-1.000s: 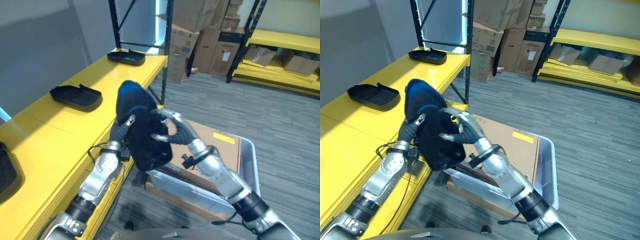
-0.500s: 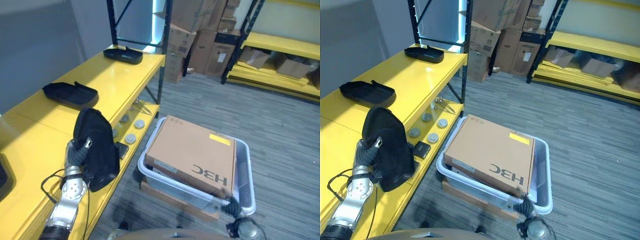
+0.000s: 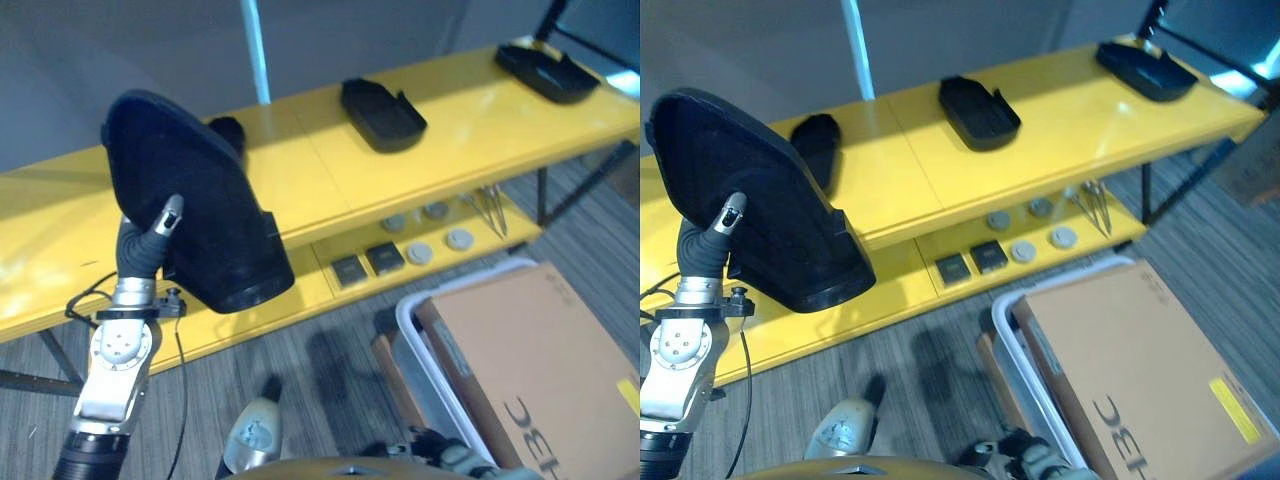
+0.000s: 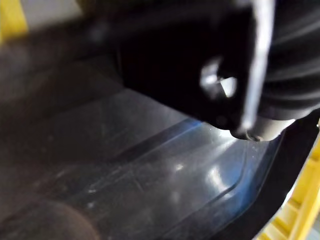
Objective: Move parts from the plastic box to the shelf.
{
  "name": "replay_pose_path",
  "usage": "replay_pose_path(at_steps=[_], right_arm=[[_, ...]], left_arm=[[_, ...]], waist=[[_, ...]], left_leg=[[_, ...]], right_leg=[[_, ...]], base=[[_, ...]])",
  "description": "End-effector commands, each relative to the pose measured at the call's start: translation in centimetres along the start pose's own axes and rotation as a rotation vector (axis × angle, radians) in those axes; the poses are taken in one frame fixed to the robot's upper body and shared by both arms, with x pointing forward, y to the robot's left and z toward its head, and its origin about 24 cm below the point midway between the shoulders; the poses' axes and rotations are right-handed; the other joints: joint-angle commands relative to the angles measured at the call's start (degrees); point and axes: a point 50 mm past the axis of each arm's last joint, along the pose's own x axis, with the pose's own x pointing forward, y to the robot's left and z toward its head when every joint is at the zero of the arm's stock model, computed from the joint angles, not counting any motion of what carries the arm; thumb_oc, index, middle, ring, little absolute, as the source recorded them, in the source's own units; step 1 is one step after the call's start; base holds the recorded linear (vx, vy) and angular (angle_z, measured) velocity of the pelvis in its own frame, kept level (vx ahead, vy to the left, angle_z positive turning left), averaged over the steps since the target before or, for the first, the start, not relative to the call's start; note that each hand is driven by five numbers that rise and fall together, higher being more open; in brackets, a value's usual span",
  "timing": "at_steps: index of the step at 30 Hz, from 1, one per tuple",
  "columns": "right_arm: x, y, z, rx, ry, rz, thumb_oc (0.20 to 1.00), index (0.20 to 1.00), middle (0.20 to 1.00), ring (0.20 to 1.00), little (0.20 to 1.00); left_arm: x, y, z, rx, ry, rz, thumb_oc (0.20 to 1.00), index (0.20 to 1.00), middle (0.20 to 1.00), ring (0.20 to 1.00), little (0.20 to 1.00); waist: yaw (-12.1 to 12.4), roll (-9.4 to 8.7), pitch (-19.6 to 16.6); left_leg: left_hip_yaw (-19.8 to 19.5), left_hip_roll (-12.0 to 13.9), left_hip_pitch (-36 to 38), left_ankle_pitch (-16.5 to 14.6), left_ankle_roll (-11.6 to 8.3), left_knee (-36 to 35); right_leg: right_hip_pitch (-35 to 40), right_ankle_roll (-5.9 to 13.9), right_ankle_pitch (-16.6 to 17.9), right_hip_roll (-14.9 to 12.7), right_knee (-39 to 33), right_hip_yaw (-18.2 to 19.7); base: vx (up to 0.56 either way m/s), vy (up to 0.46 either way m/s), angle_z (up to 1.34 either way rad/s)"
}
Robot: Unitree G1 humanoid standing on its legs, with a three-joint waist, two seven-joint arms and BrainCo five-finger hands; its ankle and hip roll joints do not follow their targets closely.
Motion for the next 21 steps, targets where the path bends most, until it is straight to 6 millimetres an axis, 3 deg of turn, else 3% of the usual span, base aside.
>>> replay_pose_path(at_steps=[1, 3, 6, 7, 10, 14, 15, 17, 18, 19, 20, 21], right_arm=[[0.2, 0.3, 2.1, 0.148, -0.063, -0.015, 1.000, 1.000, 1.000, 1.000, 1.000], [0.1, 0.8, 1.6, 0.146, -0.057, 0.011, 1.000, 1.000, 1.000, 1.000, 1.000], [0.0, 0.8, 0.4, 0.157, -0.020, 0.005, 1.000, 1.000, 1.000, 1.000, 1.000], [0.0, 0.6, 0.2, 0.162, -0.007, -0.008, 1.000, 1.000, 1.000, 1.000, 1.000], [0.0, 0.4, 0.1, 0.151, 0.008, -0.020, 1.000, 1.000, 1.000, 1.000, 1.000], [0.1, 0.4, 0.6, 0.249, -0.005, -0.018, 1.000, 1.000, 1.000, 1.000, 1.000], [0.1, 0.2, 0.7, 0.253, -0.009, -0.021, 1.000, 1.000, 1.000, 1.000, 1.000], [0.1, 0.1, 0.8, 0.208, -0.002, -0.011, 1.000, 1.000, 1.000, 1.000, 1.000], [0.1, 0.5, 0.8, 0.178, 0.003, 0.005, 1.000, 1.000, 1.000, 1.000, 1.000], [0.1, 0.5, 0.8, 0.178, 0.003, 0.005, 1.000, 1.000, 1.000, 1.000, 1.000], [0.1, 1.7, 0.5, 0.130, 0.011, 0.050, 1.000, 1.000, 1.000, 1.000, 1.000], [0.0, 2.0, 0.4, 0.122, 0.013, 0.060, 1.000, 1.000, 1.000, 1.000, 1.000]], left_arm=[[1.3, 0.1, 4.2, -0.019, -0.254, 0.026, 0.200, 0.200, 0.200, 0.200, 0.200], [1.3, 0.4, 4.4, -0.026, -0.259, 0.038, 0.200, 0.200, 0.200, 0.200, 0.200], [1.4, 0.3, 4.7, -0.026, -0.269, 0.026, 0.200, 0.200, 0.200, 0.200, 0.200], [1.3, 0.2, 4.7, -0.009, -0.261, 0.021, 0.200, 0.200, 0.200, 0.200, 0.200], [1.3, 0.3, 4.9, 0.019, -0.266, 0.014, 0.200, 0.200, 0.200, 0.200, 0.200], [1.6, 0.3, 5.2, 0.013, -0.273, -0.016, 0.200, 0.200, 0.200, 0.200, 0.200], [2.0, 0.0, 5.2, 0.018, -0.278, -0.041, 0.200, 0.200, 0.200, 0.200, 0.200], [2.6, -1.1, 5.1, 0.001, -0.281, -0.114, 0.200, 0.200, 0.200, 0.200, 0.200], [2.5, -1.1, 4.9, 0.000, -0.274, -0.132, 0.200, 0.200, 0.200, 0.200, 0.200], [2.5, -1.1, 4.9, 0.001, -0.274, -0.132, 0.200, 0.200, 0.200, 0.200, 0.200], [2.6, -1.2, 4.4, 0.000, -0.248, -0.160, 0.200, 0.200, 0.200, 0.200, 0.200], [2.7, -1.3, 4.3, -0.007, -0.242, -0.163, 0.200, 0.200, 0.200, 0.200, 0.200]], waist=[[-2.58, 0.34, -0.23], [-3.72, 0.15, -1.28], [-5.29, 1.02, -3.35], [-5.90, 1.88, -4.02], [-5.74, 2.29, -4.04], [-6.90, 3.22, -3.19], [-8.33, 3.24, -2.60], [-11.87, 3.26, -1.02], [-11.87, 3.19, -0.91], [-11.77, 3.16, -0.92], [-12.17, 2.58, -0.57], [-12.63, 2.07, -0.75]], left_leg=[[6.16, 4.11, 2.07, -9.01, -3.03, 1.61], [9.14, 4.14, 5.00, -10.23, -3.10, -0.04], [13.56, 3.19, 8.00, -11.02, -2.49, -8.20], [12.90, 2.34, 9.01, -9.33, -2.16, -13.47], [11.40, 1.33, 9.16, -8.77, -1.58, -15.39], [9.88, -2.41, 9.29, -10.22, 1.89, -15.83], [8.33, -3.26, 9.64, -10.74, 2.65, -15.83], [5.81, -4.47, 10.36, -11.46, 3.61, -15.83], [5.40, -4.71, 10.56, -11.59, 3.94, -15.83], [5.51, -4.72, 10.56, -11.61, 3.94, -15.83], [4.88, -4.96, 9.83, -9.99, 4.75, -15.83], [4.11, -5.11, 9.79, -9.86, 4.77, -15.83]], right_leg=[[1.63, 0.51, -7.15, 4.56, -4.15, -7.71], [2.16, 0.54, -6.63, 4.00, -4.08, -11.14], [2.58, 1.47, -4.75, 2.73, -3.85, -16.27], [2.48, 2.42, -3.50, 2.49, -3.79, -16.99], [2.41, 3.36, -2.23, 1.79, -3.70, -16.96], [1.29, 6.66, -0.49, -4.70, 3.11, -16.25], [-0.10, 7.87, -0.56, -6.27, 7.05, -12.64], [-5.12, 8.16, -3.04, -4.53, 14.06, 1.81], [-5.86, 8.15, -4.28, -2.82, 15.25, 5.35], [-5.97, 8.13, -4.33, -2.83, 15.35, 5.48], [-6.51, 5.99, -6.14, 1.36, 15.69, 7.84], [-7.07, 5.65, -6.91, 3.54, 14.77, 9.58]], base=[[-0.10, 0.082, 0.91], [-0.07, 0.087, 2.06], [-0.07, 0.226, 1.49], [-0.03, 0.273, 0.83], [-0.05, 0.289, 0.51], [-0.01, 0.329, 0.03], [0.07, 0.346, 0.11], [0.09, 0.255, 0.27], [0.06, 0.131, 0.76], [0.04, 0.078, 0.85], [0.04, 0.012, 0.44], [0.10, -0.019, 0.13]])
